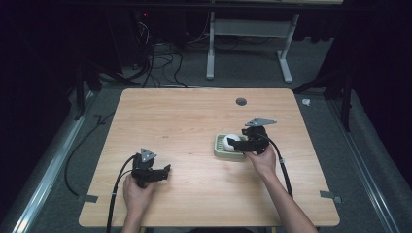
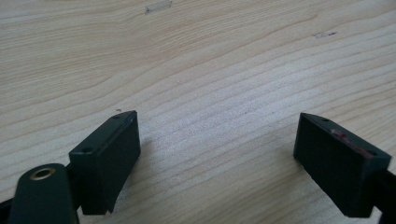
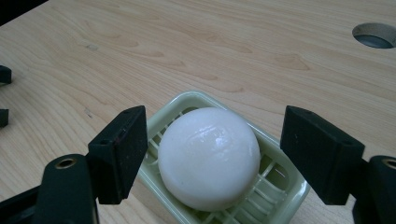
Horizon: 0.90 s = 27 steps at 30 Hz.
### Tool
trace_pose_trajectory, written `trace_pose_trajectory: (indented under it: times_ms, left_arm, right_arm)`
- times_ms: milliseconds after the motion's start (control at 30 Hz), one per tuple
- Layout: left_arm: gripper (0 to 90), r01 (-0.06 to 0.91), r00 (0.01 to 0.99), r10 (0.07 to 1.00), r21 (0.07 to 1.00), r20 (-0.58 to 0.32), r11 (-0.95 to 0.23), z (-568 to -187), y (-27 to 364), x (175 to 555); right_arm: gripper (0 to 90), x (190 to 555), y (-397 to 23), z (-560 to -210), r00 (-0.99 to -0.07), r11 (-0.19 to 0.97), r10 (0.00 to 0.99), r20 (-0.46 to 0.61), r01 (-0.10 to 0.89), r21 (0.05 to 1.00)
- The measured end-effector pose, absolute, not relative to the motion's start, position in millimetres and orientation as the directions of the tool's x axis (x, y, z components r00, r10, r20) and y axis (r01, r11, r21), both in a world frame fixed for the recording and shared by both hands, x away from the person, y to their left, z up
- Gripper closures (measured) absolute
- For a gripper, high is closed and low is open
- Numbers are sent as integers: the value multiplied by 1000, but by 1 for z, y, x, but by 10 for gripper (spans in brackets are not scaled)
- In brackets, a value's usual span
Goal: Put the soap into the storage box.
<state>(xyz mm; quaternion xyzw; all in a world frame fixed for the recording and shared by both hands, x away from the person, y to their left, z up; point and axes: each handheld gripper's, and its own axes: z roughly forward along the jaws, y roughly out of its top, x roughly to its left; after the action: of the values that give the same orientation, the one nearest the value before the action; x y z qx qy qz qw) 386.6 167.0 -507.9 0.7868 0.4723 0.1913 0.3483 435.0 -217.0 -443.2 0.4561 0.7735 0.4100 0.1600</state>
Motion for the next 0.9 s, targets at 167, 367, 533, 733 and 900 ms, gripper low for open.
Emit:
trace_pose_trajectory:
  times_ms: [167, 367, 533, 733, 900]
  left_arm:
    - [151, 610, 481, 876, 729, -28, -311, -508, 167, 387]
    - [151, 610, 480, 877, 729, -28, -311, -508, 167, 387]
    - [151, 610, 481, 876, 729, -27, -312, -508, 167, 387]
    - [151, 609, 481, 877, 729, -26, -312, -508, 167, 387]
    - [151, 609, 481, 877, 729, -26, -312, -508, 167, 387]
  right_arm:
    - [250, 433, -221, -443, -532, 241, 836, 135, 577, 781]
    - [255, 432, -227, -444, -520, 226, 842, 141, 579, 783]
    - [255, 430, -235, -442, -509, 209, 848, 148, 578, 789]
    - [256, 426, -245, -440, -492, 183, 855, 161, 578, 795]
    - [256, 425, -248, -439, -488, 176, 858, 163, 576, 798]
